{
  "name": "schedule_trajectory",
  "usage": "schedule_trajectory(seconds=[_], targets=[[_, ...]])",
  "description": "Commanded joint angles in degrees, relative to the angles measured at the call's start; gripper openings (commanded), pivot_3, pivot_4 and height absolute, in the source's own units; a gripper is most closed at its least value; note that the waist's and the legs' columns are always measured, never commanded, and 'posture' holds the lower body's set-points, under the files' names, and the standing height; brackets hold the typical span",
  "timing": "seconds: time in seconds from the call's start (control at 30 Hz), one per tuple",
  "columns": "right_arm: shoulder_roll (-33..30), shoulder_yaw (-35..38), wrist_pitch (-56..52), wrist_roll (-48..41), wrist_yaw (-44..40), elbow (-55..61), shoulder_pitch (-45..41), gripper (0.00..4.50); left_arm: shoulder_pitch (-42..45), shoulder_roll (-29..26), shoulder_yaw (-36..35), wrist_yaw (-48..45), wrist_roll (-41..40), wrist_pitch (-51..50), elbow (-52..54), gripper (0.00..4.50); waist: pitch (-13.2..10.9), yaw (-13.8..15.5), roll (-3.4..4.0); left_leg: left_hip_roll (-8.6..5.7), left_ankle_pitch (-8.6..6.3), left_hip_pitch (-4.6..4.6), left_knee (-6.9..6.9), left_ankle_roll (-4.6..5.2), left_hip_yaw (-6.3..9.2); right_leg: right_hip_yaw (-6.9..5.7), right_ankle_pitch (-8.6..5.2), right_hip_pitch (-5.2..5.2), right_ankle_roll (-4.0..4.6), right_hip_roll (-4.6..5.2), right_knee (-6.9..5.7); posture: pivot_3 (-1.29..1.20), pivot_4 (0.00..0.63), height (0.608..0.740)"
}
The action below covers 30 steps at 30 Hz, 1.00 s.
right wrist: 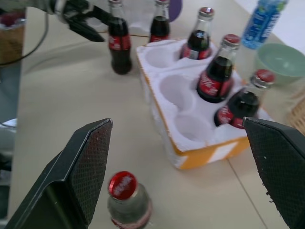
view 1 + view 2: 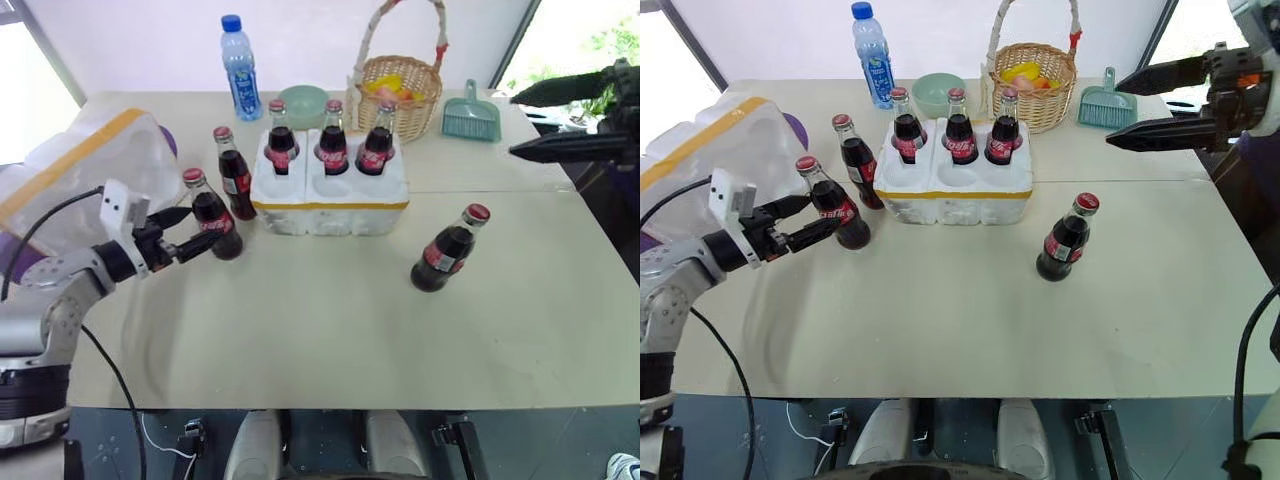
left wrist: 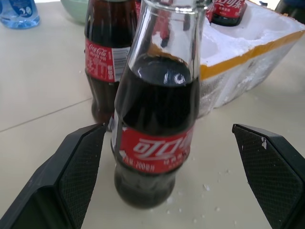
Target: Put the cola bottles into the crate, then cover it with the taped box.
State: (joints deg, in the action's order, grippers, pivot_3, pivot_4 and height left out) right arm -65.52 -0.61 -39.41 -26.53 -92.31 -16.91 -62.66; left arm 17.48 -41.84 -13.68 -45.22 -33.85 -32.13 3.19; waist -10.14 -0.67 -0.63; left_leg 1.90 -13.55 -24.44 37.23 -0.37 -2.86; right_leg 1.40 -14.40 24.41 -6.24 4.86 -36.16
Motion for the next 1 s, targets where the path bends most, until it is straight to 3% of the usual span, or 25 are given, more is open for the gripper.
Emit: schedule_trajectory(seconds=[0.03, 0.2, 0.3, 0.37, 0.5, 0.73, 0.87, 1.0], targets=[[-0.4, 3.2, -1.7, -2.7, 0.4, 4.0, 0.1, 4.50, 2.7, 1.4, 1.8, -0.6, 2.2, 2.5, -1.9, 4.46, 0.0, 0.0, 0.00, 0.00, 0.00, 0.00, 0.01, 0.00, 0.00, 0.00, 0.00, 0.00, 0.00, 0.00, -0.01, 0.00, 0.150, 0.740], [0.5, 4.0, -2.5, -3.9, 2.1, 6.4, 1.4, 4.50, 5.4, 2.6, 4.0, -1.4, 5.3, 4.8, -6.4, 4.46, 0.0, 0.0, 0.00, 0.00, 0.00, 0.01, 0.03, 0.00, 0.02, -0.01, 0.01, 0.00, -0.02, -0.01, -0.04, 0.00, 0.150, 0.740], [1.0, 4.5, -3.3, -4.7, 3.3, 6.9, 1.5, 4.50, 6.0, 3.0, 4.2, -2.4, 5.8, 5.5, -7.4, 3.57, 0.0, -0.1, 0.00, 0.00, 0.00, 0.01, 0.02, 0.00, 0.01, 0.00, 0.02, 0.00, -0.04, -0.01, -0.04, 0.00, 0.150, 0.740], [1.1, 4.6, -3.5, -5.1, 3.7, 7.2, 1.7, 4.50, 6.0, 3.0, 4.3, -2.8, 6.2, 5.7, -7.5, 2.64, 0.0, -0.1, 0.00, 0.01, 0.00, 0.01, 0.02, 0.00, 0.02, 0.00, 0.02, 0.00, -0.04, -0.01, -0.04, 0.00, 0.150, 0.740], [1.1, 5.3, -3.7, -5.7, 4.5, 7.8, 2.7, 4.50, 4.6, 1.6, 2.7, -3.9, 4.4, 2.8, -4.6, 2.65, 0.0, 0.0, 0.00, 0.00, 0.00, 0.00, 0.02, 0.00, 0.02, 0.00, 0.02, 0.00, -0.04, -0.01, -0.04, 0.00, 0.150, 0.740], [1.1, 5.8, -3.3, -5.7, 5.3, 7.8, 3.7, 4.50, -0.1, -8.5, -2.3, -16.7, -17.0, -15.9, 14.2, 2.65, -0.2, -0.3, -0.13, 0.04, 0.00, -0.03, -0.04, 0.00, 0.01, -0.01, 0.02, 0.10, -0.05, 0.00, -0.05, 0.00, 0.150, 0.740], [2.1, 5.4, -2.6, -5.0, 6.4, 7.0, 3.8, 4.50, 13.7, -2.7, -0.5, -9.0, -20.3, -18.2, 11.3, 2.65, -0.2, 0.9, -0.18, 0.04, 0.09, -0.04, 0.14, -0.14, 0.20, -0.10, -0.04, -0.01, 0.07, -0.08, -0.12, 0.00, 0.150, 0.740], [3.2, 5.5, -2.3, -4.7, 8.2, 6.9, 4.0, 4.50, 28.1, 8.7, 3.7, 2.6, -13.4, -14.7, 2.6, 2.65, -0.2, 1.3, -0.21, 0.01, 0.08, -0.04, 0.48, -0.10, 0.22, -0.07, 0.12, -0.28, -0.21, -0.11, -0.10, 0.00, 0.150, 0.740]])
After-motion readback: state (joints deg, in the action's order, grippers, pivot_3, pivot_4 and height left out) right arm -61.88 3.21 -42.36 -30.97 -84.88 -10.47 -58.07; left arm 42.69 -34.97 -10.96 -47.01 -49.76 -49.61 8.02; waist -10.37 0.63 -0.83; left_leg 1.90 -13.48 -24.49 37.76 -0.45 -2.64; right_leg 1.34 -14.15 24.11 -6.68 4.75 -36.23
